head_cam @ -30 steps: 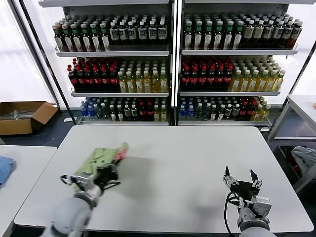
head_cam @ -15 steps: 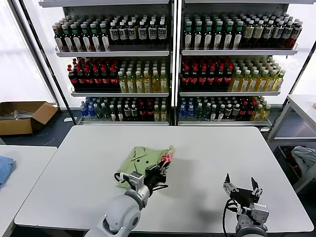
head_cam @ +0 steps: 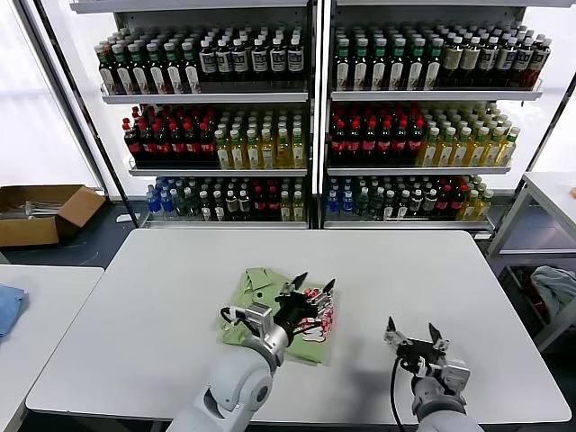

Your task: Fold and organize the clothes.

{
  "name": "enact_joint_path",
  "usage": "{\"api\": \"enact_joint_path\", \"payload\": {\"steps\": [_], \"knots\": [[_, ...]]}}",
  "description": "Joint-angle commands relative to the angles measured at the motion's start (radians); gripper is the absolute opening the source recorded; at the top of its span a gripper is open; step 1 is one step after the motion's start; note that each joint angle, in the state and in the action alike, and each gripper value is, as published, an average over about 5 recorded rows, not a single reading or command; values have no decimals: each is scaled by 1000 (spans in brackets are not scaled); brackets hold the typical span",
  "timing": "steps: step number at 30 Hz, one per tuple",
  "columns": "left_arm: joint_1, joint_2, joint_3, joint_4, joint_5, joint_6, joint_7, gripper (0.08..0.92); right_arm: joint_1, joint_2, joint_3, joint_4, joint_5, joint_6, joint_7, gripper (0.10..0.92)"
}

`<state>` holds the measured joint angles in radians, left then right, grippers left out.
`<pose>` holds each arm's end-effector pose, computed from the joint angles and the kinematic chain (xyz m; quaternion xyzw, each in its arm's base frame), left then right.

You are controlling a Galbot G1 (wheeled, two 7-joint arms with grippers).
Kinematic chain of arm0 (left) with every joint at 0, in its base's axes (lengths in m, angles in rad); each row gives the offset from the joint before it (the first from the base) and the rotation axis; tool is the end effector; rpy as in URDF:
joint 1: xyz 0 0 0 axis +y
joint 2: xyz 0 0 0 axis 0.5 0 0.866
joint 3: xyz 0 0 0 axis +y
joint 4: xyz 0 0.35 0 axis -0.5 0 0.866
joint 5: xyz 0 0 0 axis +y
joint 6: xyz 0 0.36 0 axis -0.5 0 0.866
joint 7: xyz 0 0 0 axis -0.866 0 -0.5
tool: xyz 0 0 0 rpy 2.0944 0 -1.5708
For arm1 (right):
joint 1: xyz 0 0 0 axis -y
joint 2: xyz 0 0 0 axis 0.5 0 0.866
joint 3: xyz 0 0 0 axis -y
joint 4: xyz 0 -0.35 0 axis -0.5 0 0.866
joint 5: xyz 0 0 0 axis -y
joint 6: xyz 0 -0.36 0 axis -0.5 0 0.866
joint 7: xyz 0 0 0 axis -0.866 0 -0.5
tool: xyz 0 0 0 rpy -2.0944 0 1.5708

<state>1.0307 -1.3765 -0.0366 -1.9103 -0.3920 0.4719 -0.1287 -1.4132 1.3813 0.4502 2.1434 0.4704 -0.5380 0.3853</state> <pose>0.3042 -0.1114 -0.2515 -0.2381 -0.9606 0.0561 0.1318 0.2258 -0.0074 -0.2540 -0.0505 -0.9725 -0.0955 0.2061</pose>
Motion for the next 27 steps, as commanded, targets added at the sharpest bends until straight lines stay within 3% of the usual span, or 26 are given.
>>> {"api": "enact_joint_path", "payload": {"steps": [1,6,16,22,27], "knots": [[79,96,-227,-28,214,-8,-4,716,311,-23,-200,-200,397,-42,99,823],[124,118,-298,-55,205,-10,-7,813,376,26,-267,-288,363,-42,136,823],[143,125,-347,-55,186,-11,-12,823,377,57,-329,-339,304,-42,162,806],[145,125,-348,-50,162,-9,-16,823,367,60,-327,-347,291,-42,174,705],[145,125,-347,-49,155,-7,-19,823,351,62,-331,-345,282,-42,181,569]]}}
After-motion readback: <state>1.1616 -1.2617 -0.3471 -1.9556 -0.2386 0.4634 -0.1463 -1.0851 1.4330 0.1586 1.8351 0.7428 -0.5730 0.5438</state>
